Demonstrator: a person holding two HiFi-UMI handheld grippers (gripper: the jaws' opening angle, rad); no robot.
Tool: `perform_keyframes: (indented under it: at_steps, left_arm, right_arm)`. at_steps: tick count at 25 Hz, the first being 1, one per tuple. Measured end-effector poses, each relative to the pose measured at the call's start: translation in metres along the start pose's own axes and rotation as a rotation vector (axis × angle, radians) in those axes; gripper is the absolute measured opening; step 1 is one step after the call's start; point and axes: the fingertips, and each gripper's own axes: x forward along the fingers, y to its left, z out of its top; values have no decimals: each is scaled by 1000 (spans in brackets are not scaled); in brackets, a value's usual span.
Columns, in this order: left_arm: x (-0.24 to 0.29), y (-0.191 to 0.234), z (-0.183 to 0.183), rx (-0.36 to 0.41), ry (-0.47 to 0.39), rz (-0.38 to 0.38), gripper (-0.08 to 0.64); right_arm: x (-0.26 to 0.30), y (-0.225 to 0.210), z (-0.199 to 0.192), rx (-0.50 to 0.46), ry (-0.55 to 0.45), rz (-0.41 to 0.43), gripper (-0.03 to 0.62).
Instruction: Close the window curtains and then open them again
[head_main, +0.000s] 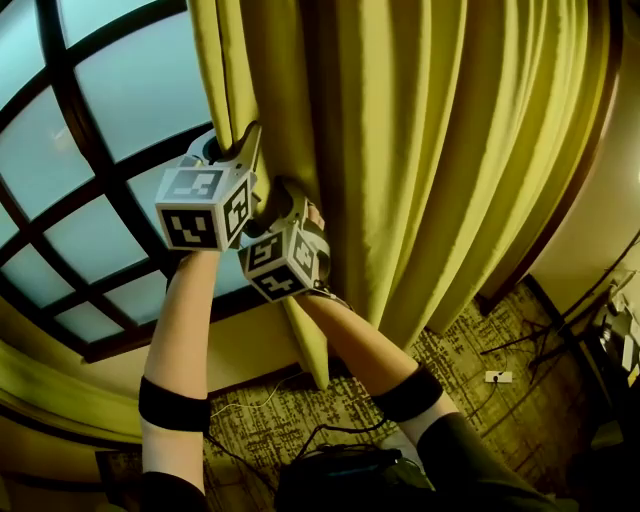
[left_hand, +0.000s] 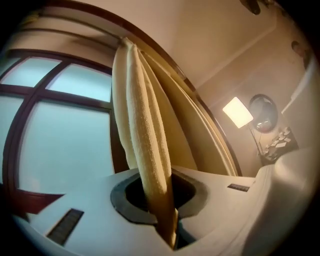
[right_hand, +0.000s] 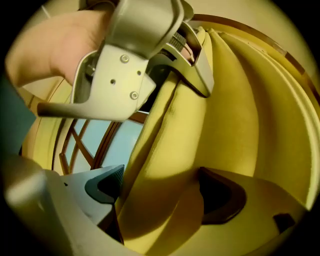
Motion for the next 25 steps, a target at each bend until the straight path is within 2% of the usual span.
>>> perform_keyframes:
  at_steps: [2, 5, 10, 11, 13, 15, 17, 25]
  left_arm:
    - [4, 1, 0, -32, 6, 4, 16]
    - [11, 0, 0, -70, 15, 6, 8]
    - [18, -7, 1, -70, 38, 20, 6]
    - [19, -8, 1, -73, 40, 21, 6]
    - [21, -11, 0, -89, 42, 9, 6]
    - [23, -13, -1, -102, 39, 2, 6]
    - [26, -14, 0, -108, 32, 2, 5]
    - [55, -36, 10, -88, 10, 37, 5]
  right_arm:
    - [-1, -4, -1, -32, 1, 19, 483]
    - [2, -10, -5, -48, 4, 43, 474]
    - [2, -19, -7, -51, -4, 68, 447]
    - [2, -20, -8, -48, -9, 69, 405]
    - [1, -25, -9, -24, -21, 69, 263]
    - [-2, -34, -10, 36, -35, 68, 133]
    - [-7, -45, -9, 102, -50, 71, 41]
    - [-16, -86, -20, 216, -79, 125, 32]
